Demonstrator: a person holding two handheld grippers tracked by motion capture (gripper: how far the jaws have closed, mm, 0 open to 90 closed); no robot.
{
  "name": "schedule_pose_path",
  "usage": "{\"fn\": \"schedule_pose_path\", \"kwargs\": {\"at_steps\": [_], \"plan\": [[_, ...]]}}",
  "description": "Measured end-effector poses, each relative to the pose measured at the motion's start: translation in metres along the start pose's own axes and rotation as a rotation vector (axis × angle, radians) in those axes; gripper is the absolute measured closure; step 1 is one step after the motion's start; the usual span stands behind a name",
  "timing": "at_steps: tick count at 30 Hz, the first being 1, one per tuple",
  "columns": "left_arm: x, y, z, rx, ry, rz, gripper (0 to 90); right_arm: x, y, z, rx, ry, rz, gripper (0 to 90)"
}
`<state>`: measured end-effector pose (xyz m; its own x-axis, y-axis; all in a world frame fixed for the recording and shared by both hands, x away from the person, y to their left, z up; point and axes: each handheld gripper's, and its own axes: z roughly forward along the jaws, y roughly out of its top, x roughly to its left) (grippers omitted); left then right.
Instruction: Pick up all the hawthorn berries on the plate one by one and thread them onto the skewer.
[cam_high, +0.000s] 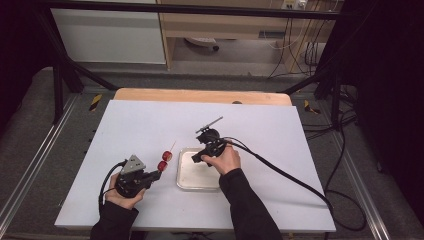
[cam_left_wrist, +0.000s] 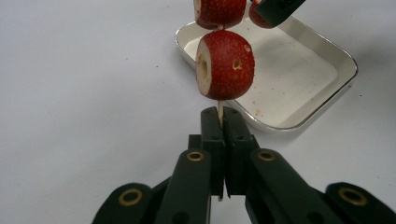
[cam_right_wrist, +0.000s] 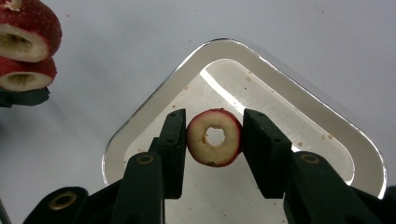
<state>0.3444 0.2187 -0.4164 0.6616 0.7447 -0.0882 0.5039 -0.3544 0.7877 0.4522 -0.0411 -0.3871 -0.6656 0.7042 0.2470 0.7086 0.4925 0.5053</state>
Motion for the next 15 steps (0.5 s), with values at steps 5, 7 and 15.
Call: {"fn": "schedule_pose_path", "kwargs": {"at_steps": [5,7,15], "plan": [[-0.002,0.001,0.0,-0.002,-0.003,0.005,88.3,-0.003,-0.009,-0.007,-0.059,0.028,0.012,61.5],[-0.003,0.001,0.0,-0.002,-0.004,0.007,88.3,-0.004,-0.014,-0.012,-0.095,0.051,0.019,61.5],[-0.007,0.002,0.0,-0.005,-0.01,0.014,88.3,-0.003,-0.032,-0.027,-0.282,0.152,0.061,61.6]]}}
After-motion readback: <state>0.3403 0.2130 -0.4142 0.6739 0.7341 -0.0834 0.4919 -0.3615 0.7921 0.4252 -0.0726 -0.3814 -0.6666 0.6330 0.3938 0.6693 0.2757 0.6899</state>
